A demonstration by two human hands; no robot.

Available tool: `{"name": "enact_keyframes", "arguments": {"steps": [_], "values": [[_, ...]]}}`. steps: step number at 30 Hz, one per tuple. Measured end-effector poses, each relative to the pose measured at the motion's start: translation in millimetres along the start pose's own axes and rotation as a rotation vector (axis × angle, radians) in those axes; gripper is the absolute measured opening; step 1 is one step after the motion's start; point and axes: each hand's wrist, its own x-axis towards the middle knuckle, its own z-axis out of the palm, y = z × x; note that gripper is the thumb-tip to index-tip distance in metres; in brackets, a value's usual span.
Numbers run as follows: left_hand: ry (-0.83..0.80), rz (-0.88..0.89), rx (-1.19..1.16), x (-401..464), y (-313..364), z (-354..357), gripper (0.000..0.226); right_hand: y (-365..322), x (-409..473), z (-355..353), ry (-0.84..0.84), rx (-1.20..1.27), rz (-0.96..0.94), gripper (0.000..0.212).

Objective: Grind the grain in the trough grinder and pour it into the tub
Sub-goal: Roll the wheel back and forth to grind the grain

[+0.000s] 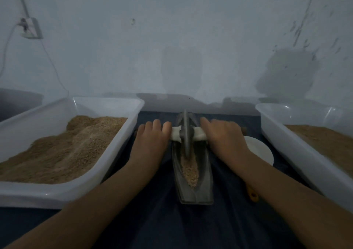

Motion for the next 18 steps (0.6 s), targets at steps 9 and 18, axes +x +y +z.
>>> {"name": "enact_keyframes", "arguments": {"steps": [9,18], "values": [[0.097,0.116,0.087,-28.0,-1.1,-8.6,0.029,5.4,-47.8,-10.5,0.124,-0.005,-0.110,0.035],[0.002,-0.067,-0.013,41.9,2.4,3.6,0.039,15.1,44.0,25.1,-0.184,0.094,0.126,0.031]]}}
